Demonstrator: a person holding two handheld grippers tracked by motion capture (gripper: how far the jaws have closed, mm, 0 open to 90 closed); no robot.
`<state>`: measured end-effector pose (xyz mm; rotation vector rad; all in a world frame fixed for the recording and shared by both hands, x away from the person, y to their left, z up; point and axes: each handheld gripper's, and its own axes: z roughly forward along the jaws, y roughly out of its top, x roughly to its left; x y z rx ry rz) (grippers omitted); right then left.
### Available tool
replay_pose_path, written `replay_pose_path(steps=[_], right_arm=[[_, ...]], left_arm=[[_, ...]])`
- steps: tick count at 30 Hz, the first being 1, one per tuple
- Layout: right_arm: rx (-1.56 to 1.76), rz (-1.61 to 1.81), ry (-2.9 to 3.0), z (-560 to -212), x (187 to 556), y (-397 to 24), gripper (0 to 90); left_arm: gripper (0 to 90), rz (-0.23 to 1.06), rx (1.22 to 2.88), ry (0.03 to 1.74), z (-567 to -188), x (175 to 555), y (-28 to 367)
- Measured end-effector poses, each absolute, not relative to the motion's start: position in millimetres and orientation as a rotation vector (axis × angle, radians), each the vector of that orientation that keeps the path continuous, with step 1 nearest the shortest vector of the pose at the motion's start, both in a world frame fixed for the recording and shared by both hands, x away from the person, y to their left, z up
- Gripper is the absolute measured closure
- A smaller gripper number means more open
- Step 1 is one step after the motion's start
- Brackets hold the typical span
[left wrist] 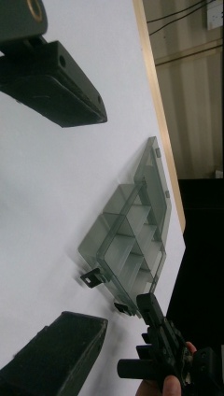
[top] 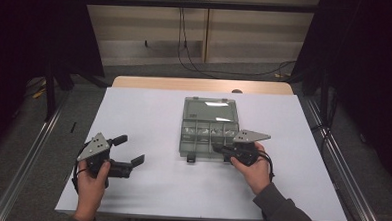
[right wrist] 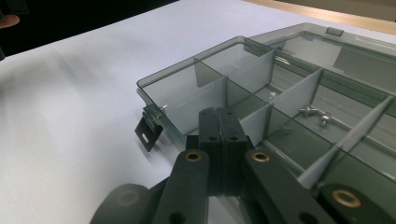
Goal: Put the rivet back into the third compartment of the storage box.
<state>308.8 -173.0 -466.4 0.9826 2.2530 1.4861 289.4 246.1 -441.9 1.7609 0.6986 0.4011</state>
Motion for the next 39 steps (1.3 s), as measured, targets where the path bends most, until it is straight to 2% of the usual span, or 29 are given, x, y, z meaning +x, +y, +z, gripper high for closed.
replay_pose_path(steps=[6, 26, 39], right_arm=[[0.993, 1.473, 2.268, -467.8, 307.1, -168.8, 90.0], [1.056, 1.418, 2.228, -468.4, 299.4, -203.1, 90.0], [1.044, 1.421, 2.217, -472.9, 297.6, -206.2, 90.0]], left_arm=[[3.4, 0.404, 1.758, 0.698, -442.0, 289.2, 246.3], [3.4, 0.392, 1.762, 0.698, -443.1, 289.4, 241.7], [3.3, 0.374, 1.76, 0.71, -444.4, 293.7, 237.6]])
